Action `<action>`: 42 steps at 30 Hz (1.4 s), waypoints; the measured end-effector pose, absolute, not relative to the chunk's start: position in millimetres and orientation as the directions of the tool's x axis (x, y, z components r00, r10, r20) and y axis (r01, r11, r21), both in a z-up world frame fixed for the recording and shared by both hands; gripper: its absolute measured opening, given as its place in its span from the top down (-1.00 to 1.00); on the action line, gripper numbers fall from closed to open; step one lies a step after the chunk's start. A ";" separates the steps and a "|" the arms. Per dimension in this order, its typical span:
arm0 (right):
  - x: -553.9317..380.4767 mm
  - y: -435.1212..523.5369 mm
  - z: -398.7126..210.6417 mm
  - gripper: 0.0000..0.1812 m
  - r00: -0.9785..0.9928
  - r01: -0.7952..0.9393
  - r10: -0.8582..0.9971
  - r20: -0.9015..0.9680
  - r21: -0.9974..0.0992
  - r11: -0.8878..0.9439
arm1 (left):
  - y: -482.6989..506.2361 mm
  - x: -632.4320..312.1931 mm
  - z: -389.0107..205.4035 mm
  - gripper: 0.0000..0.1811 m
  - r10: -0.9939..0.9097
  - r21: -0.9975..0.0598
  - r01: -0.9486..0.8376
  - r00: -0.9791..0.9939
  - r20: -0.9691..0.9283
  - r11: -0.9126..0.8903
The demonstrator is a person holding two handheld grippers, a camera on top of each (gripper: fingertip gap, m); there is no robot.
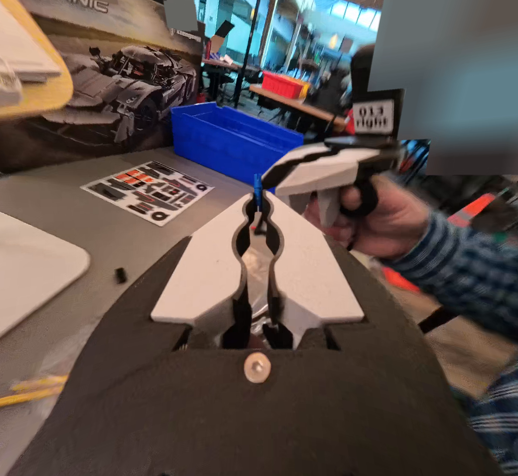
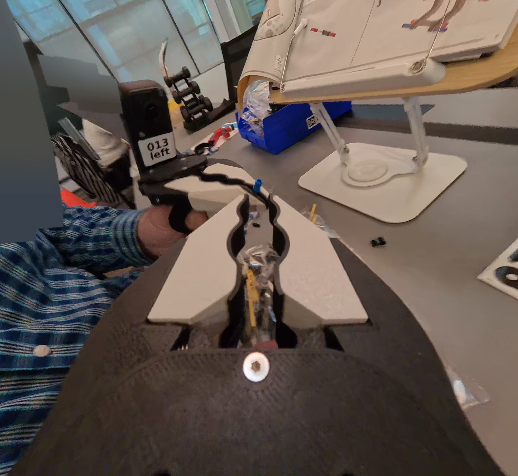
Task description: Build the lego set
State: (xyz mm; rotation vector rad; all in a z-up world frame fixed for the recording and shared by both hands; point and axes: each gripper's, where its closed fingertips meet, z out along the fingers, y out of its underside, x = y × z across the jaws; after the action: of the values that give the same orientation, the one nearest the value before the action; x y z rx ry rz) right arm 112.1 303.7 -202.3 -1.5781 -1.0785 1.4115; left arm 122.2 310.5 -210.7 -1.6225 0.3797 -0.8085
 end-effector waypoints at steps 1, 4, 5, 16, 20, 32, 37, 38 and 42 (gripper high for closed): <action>112.7 304.6 -204.3 0.86 0.069 0.124 0.950 -0.304 -0.942 -0.311 | 310.9 120.2 -207.1 0.99 -0.648 -0.924 0.280 0.659 0.383 -0.262; 112.3 305.2 -204.7 0.81 0.184 0.183 0.983 -0.018 -0.982 -0.053 | 313.7 113.4 -200.6 0.99 -0.621 -0.780 0.506 0.491 0.611 -0.368; 110.3 303.0 -202.3 0.80 0.205 0.197 0.977 0.065 -0.980 0.024 | 314.5 112.8 -200.2 0.99 -0.610 -0.730 0.556 0.435 0.662 -0.396; 91.5 276.1 -217.3 0.76 0.220 0.323 0.897 0.384 -0.896 0.304 | 284.9 108.3 -210.6 0.99 -0.512 -0.533 0.686 0.265 0.817 -0.495; 70.7 260.5 -220.5 0.74 0.180 0.310 0.899 0.399 -0.891 0.333 | 271.4 85.8 -214.7 0.99 -0.474 -0.536 0.695 0.309 0.824 -0.479; 12.1 240.0 -220.9 0.71 0.077 0.300 0.896 0.437 -0.867 0.397 | 253.4 37.8 -216.7 0.99 -0.416 -0.468 0.756 0.283 0.864 -0.457; -0.1 237.9 -225.9 0.73 0.045 0.303 0.914 0.403 -0.878 0.372 | 251.7 25.2 -222.0 0.99 -0.400 -0.453 0.765 0.278 0.873 -0.457; -2.0 237.6 -226.5 0.74 0.041 0.300 0.918 0.394 -0.881 0.365 | 251.5 23.2 -222.5 0.99 -0.399 -0.450 0.767 0.275 0.874 -0.457; -6.4 239.1 -226.6 0.75 0.024 0.283 0.935 0.353 -0.900 0.332 | 253.0 18.9 -222.4 0.98 -0.401 -0.423 0.783 0.244 0.883 -0.456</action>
State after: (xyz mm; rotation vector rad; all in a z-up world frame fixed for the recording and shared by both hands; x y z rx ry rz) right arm -6.4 239.1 -226.6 -1.1653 -1.4968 0.7440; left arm 18.9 253.0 -222.4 -1.4811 -0.3776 -1.4398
